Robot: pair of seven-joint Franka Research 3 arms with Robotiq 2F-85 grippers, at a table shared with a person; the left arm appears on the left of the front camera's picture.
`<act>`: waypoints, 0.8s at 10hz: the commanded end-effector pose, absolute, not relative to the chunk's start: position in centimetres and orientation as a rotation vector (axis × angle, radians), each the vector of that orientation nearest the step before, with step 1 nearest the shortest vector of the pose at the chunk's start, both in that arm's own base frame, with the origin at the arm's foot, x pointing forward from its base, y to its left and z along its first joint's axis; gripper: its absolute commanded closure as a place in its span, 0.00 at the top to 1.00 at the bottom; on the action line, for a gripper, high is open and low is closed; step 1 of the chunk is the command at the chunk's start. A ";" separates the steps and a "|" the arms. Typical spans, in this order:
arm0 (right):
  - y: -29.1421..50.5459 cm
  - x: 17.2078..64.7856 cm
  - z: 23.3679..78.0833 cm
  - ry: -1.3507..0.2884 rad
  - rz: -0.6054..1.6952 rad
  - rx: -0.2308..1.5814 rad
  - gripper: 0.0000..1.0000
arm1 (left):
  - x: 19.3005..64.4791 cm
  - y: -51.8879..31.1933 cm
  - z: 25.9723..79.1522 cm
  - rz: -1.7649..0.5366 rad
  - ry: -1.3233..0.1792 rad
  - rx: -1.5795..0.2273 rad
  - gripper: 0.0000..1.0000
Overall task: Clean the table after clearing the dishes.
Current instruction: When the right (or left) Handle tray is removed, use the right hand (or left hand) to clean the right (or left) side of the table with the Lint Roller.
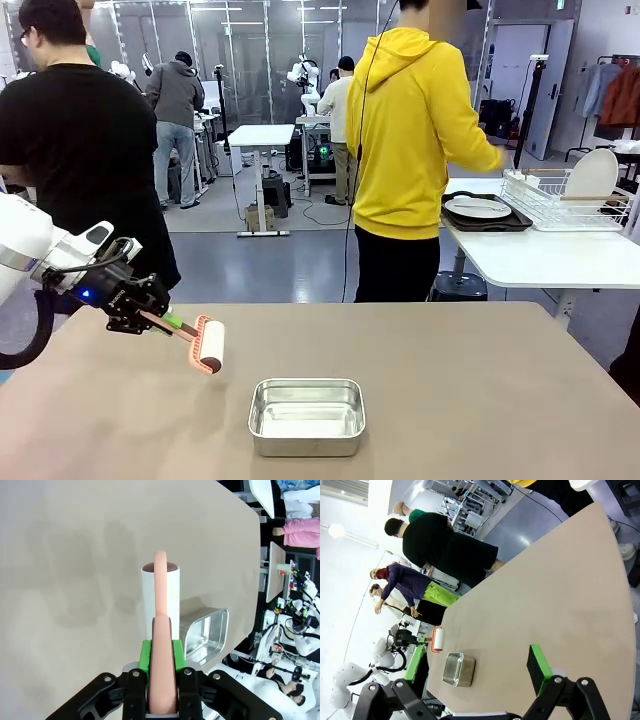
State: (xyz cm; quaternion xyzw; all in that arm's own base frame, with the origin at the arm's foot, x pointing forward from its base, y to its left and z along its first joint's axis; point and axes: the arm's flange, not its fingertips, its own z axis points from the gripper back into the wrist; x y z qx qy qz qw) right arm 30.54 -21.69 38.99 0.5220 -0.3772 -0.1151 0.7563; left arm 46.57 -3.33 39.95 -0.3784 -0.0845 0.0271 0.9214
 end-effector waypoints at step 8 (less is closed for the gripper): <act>-21.6 30.3 39.2 -0.818 -0.242 1.138 1.00 | 46.1 -4.3 35.6 -0.100 -0.095 -0.863 0.20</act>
